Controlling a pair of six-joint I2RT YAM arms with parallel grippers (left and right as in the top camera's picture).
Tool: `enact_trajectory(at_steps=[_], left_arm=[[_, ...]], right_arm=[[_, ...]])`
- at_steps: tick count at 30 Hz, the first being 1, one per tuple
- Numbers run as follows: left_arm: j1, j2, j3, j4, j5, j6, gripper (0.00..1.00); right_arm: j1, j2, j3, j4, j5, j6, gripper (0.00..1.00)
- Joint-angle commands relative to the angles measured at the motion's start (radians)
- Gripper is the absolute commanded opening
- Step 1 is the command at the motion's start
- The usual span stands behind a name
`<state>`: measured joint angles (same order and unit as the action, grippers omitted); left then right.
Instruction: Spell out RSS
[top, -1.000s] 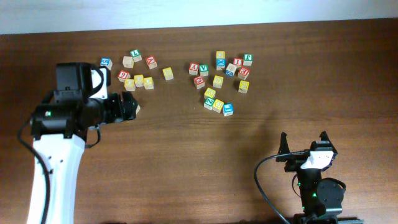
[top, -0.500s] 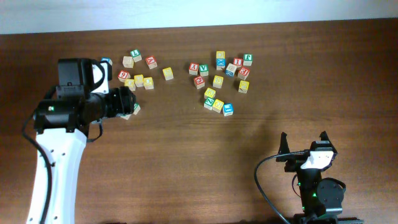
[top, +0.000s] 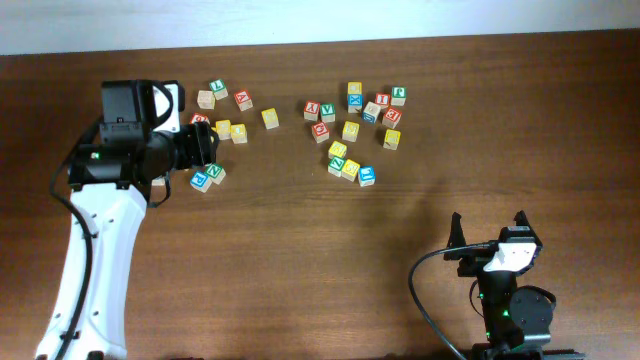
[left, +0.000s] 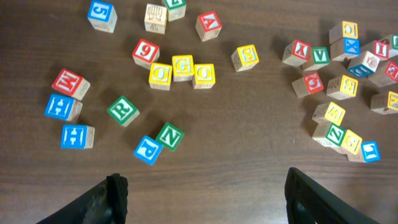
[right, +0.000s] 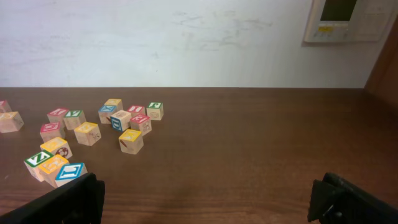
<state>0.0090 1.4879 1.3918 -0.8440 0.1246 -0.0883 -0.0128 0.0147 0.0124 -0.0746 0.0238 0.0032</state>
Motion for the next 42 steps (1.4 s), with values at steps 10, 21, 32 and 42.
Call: enact_trajectory(at_steps=[10,21,32,42], left_arm=[[0.0,0.08,0.016,0.087,0.075,0.037,0.8],[-0.038,0.192,0.016,0.139,0.075,0.037,0.82],[-0.09,0.207,0.016,0.21,0.066,0.082,0.82],[-0.09,0.268,0.016,0.212,0.063,0.082,0.82]], right_arm=[[0.006,-0.008,-0.007,-0.007,-0.005,0.001,0.98],[0.006,-0.008,-0.007,-0.007,-0.005,0.001,0.98],[0.006,-0.008,-0.007,-0.007,-0.005,0.001,0.98],[0.006,-0.008,-0.007,-0.007,-0.005,0.001,0.98]])
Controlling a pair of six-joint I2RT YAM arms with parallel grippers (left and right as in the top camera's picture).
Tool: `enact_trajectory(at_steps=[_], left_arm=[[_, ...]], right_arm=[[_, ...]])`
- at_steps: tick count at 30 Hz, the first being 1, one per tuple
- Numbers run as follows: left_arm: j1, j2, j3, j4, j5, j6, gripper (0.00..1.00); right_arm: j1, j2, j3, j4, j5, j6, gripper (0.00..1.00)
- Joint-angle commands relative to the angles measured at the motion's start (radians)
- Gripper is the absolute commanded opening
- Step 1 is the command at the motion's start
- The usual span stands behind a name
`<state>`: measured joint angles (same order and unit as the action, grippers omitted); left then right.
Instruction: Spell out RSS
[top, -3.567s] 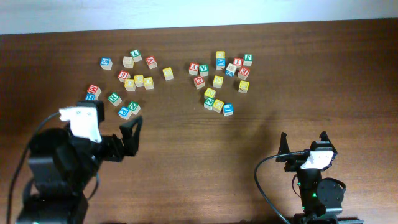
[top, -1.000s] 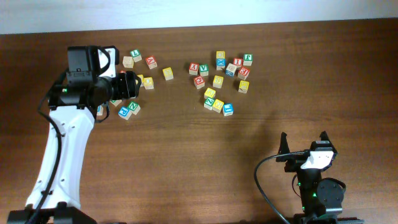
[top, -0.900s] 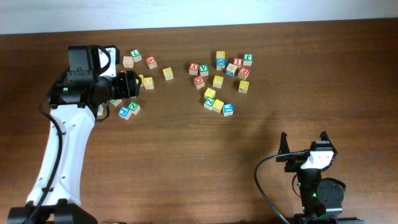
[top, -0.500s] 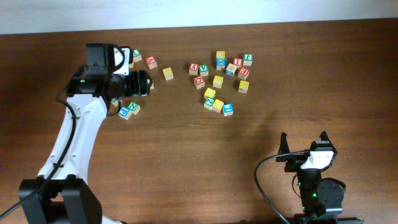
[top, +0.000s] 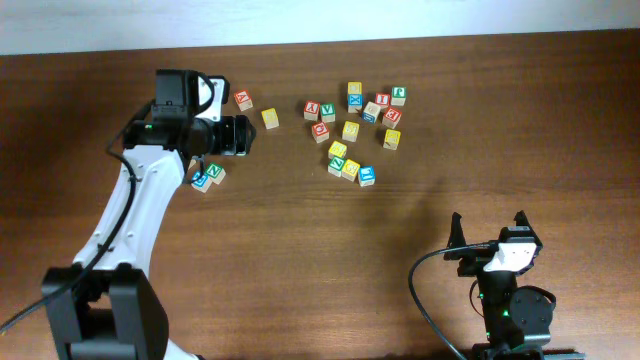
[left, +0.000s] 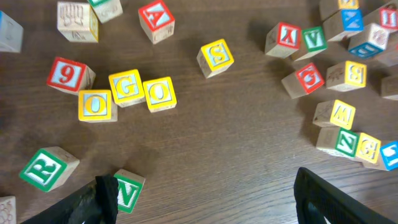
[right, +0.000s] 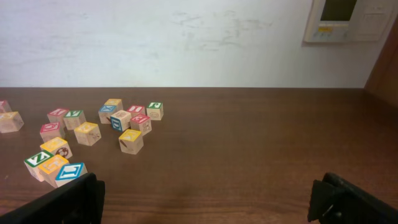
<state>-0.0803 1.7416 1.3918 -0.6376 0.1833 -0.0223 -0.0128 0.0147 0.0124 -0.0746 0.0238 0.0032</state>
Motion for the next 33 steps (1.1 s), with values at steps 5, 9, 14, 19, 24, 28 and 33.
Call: enact_trajectory(at_steps=[5,9,14,19,24,28,33], left_arm=[[0.0,0.015,0.016,0.033,0.004,0.015,0.85],[0.0,0.029,0.016,0.061,0.003,0.016,0.85],[0.0,0.088,0.016,0.051,-0.078,-0.021,0.8],[0.0,0.1,0.016,0.031,-0.087,-0.041,0.8],[0.0,0.1,0.016,0.022,-0.087,-0.042,0.82],[0.012,0.096,0.032,0.011,-0.083,-0.1,0.87],[0.061,0.072,0.082,-0.03,0.02,-0.105,0.87]], right_arm=[[0.006,-0.008,-0.007,-0.007,-0.005,0.001,0.98],[0.006,-0.008,-0.007,-0.007,-0.005,0.001,0.98],[0.006,-0.008,-0.007,-0.007,-0.005,0.001,0.98],[0.006,-0.008,-0.007,-0.007,-0.005,0.001,0.98],[0.006,-0.008,-0.007,-0.007,-0.006,0.001,0.98],[0.006,-0.008,-0.007,-0.007,-0.005,0.001,0.98],[0.006,-0.008,-0.007,-0.007,-0.005,0.001,0.98]])
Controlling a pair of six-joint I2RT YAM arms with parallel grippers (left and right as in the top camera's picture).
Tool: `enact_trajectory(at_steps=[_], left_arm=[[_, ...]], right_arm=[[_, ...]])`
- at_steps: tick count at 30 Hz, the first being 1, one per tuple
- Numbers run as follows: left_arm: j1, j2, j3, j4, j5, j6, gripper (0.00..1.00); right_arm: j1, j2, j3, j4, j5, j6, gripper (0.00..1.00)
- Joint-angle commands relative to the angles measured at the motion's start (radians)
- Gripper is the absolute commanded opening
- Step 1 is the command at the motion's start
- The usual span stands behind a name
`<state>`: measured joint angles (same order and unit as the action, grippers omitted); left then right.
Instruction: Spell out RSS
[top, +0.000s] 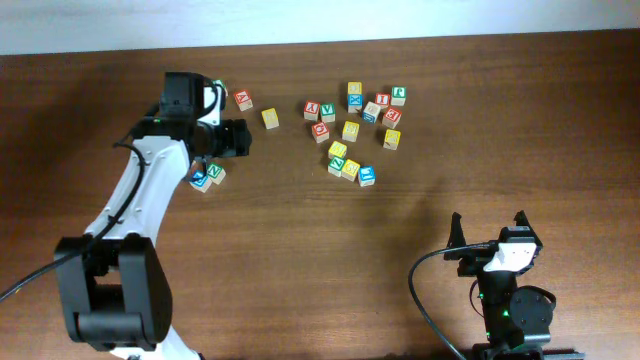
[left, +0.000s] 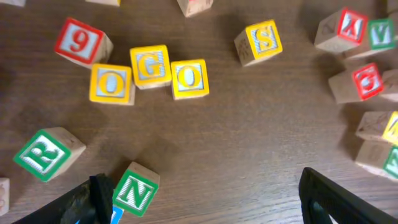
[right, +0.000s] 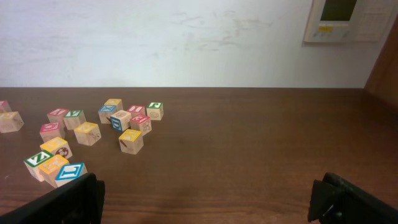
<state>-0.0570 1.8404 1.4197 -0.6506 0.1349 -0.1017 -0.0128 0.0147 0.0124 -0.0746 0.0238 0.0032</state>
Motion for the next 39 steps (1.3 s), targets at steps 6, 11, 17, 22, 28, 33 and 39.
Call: enact_trajectory(at_steps=[6,11,17,22,28,33,39], left_arm=[[0.114,-0.041,0.059,-0.067,0.061,-0.026,0.88],[0.185,-0.04,0.058,-0.116,-0.027,-0.095,0.88],[0.233,-0.04,0.053,-0.146,-0.049,-0.095,0.88],[0.253,-0.036,0.053,-0.14,-0.074,-0.154,0.89],[0.274,-0.01,0.053,-0.146,-0.072,-0.273,0.98],[0.271,-0.006,0.053,-0.19,-0.072,-0.237,0.98],[0.271,-0.006,0.053,-0.195,-0.08,-0.241,0.93]], right_arm=[[0.006,-0.008,-0.007,-0.007,-0.005,0.001,0.98],[0.006,-0.008,-0.007,-0.007,-0.005,0.001,0.98],[0.006,-0.008,-0.007,-0.007,-0.005,0.001,0.98],[0.006,-0.008,-0.007,-0.007,-0.006,0.001,0.98],[0.006,-0.008,-0.007,-0.007,-0.005,0.001,0.98],[0.006,-0.008,-0.007,-0.007,-0.005,0.001,0.98],[0.006,-0.008,-0.007,-0.007,-0.006,0.001,0.98]])
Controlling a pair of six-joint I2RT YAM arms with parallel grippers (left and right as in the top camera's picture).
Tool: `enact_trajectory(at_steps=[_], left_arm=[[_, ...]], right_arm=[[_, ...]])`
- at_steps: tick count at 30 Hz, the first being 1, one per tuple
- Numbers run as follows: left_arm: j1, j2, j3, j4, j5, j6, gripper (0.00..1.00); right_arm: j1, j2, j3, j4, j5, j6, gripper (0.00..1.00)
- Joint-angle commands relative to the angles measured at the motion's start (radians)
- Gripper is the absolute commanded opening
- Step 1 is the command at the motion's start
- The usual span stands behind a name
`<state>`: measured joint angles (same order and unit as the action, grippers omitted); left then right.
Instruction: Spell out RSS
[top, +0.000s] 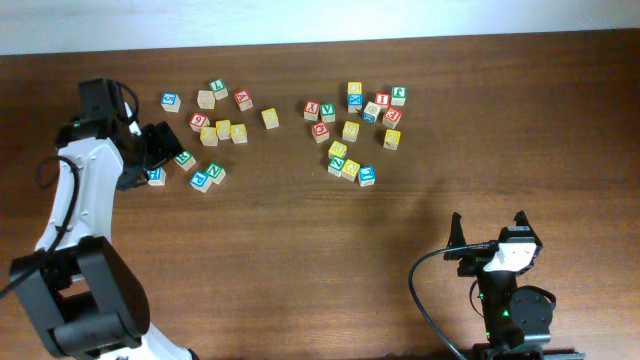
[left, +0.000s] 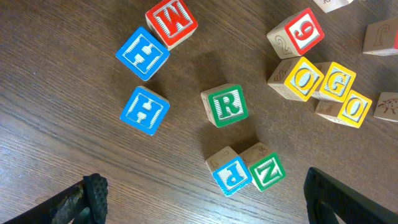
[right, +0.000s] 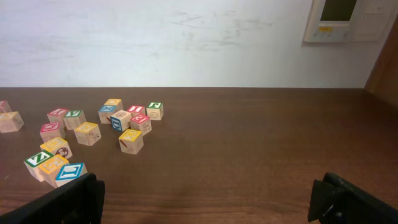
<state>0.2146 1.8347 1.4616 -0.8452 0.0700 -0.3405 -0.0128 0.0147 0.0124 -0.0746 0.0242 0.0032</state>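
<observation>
The green R block (left: 225, 106) lies in the middle of the left wrist view, flat on the table among other letter blocks; in the overhead view the R block (top: 185, 160) is just right of my left gripper. A yellow S block (top: 270, 118) sits alone further right. My left gripper (left: 205, 202) hangs open above the table, nothing between its fingers, with the R block ahead of it. My right gripper (right: 208, 199) is open and empty over bare wood at the front right, far from all blocks.
Around the R block lie two blue H blocks (left: 144, 111), a red M (left: 171, 22), a red 9 (left: 298, 34), yellow O-G-O blocks (left: 326, 84), a blue P (left: 229, 173) and a green N (left: 266, 169). A second cluster (top: 355, 130) lies at the centre back of the wooden table (top: 300, 250).
My left gripper has moved left, from over the O-G-O row and the S block to the leftmost blocks, so the R block now sits mid-view. It stays open. The right arm has not moved.
My left gripper was open high over the left cluster. Then it stood further right and lower, near the O-G-O row and the yellow S. Now it is back at the left, over the R block. No block has been moved; the right gripper stayed open.
</observation>
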Motion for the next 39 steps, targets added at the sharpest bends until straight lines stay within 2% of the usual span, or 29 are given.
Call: enact_trajectory(at_steps=[1,5,9,12,14,18,21,28,39], left_arm=[[0.0,0.0,0.011,0.0,-0.047,-0.031,0.93],[0.0,0.0,0.011,-0.002,-0.177,-0.094,0.95],[0.0,0.001,0.011,0.03,-0.18,-0.093,0.96],[-0.003,0.001,0.011,0.066,-0.176,-0.056,0.89],[-0.009,0.001,0.011,0.095,-0.121,0.025,0.86],[-0.044,0.002,0.011,0.135,-0.003,0.22,0.89],[-0.079,0.002,0.011,0.15,0.047,0.298,0.92],[-0.176,0.004,0.011,0.208,0.133,0.296,0.93],[-0.269,0.05,0.011,0.313,0.045,0.296,0.94]], right_arm=[[0.006,-0.008,-0.007,-0.007,-0.006,0.001,0.98],[0.006,-0.008,-0.007,-0.007,-0.006,0.001,0.98],[0.006,-0.008,-0.007,-0.007,-0.006,0.001,0.98],[0.006,-0.008,-0.007,-0.007,-0.006,0.001,0.98],[0.006,-0.008,-0.007,-0.007,-0.006,0.001,0.98],[0.006,-0.008,-0.007,-0.007,-0.006,0.001,0.98],[0.006,-0.008,-0.007,-0.007,-0.006,0.001,0.99],[0.006,-0.008,-0.007,-0.007,-0.006,0.001,0.98],[0.006,-0.008,-0.007,-0.007,-0.006,0.001,0.98]])
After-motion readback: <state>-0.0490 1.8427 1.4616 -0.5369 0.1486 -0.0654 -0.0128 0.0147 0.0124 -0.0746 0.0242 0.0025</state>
